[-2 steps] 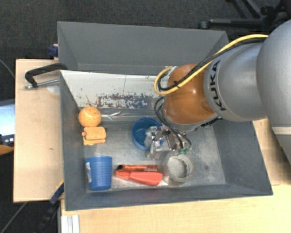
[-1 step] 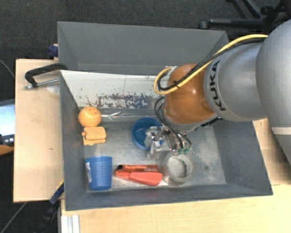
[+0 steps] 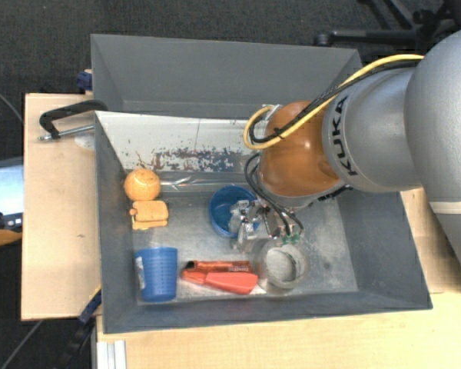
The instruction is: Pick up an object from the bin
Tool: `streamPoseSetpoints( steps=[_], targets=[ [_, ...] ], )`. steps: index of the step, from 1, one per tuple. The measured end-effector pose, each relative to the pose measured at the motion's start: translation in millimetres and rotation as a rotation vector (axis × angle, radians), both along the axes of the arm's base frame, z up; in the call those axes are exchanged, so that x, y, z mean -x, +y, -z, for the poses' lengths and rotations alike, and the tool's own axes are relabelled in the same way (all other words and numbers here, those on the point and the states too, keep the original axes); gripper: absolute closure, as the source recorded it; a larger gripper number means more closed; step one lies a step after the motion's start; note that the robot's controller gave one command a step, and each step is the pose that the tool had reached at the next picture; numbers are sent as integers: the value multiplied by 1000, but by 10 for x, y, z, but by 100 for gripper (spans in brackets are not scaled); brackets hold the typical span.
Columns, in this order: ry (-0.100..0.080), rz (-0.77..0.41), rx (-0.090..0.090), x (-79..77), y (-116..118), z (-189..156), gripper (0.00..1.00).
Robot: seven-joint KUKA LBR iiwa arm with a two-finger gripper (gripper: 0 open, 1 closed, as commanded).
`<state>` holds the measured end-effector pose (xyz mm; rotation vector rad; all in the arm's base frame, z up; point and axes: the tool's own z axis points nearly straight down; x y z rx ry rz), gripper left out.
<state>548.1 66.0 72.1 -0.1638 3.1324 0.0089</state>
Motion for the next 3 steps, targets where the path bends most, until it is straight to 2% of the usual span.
streamPoseSetpoints(
  steps=[3],
  targets=[
    [0, 0, 0, 0, 0, 0, 100]
  ],
)
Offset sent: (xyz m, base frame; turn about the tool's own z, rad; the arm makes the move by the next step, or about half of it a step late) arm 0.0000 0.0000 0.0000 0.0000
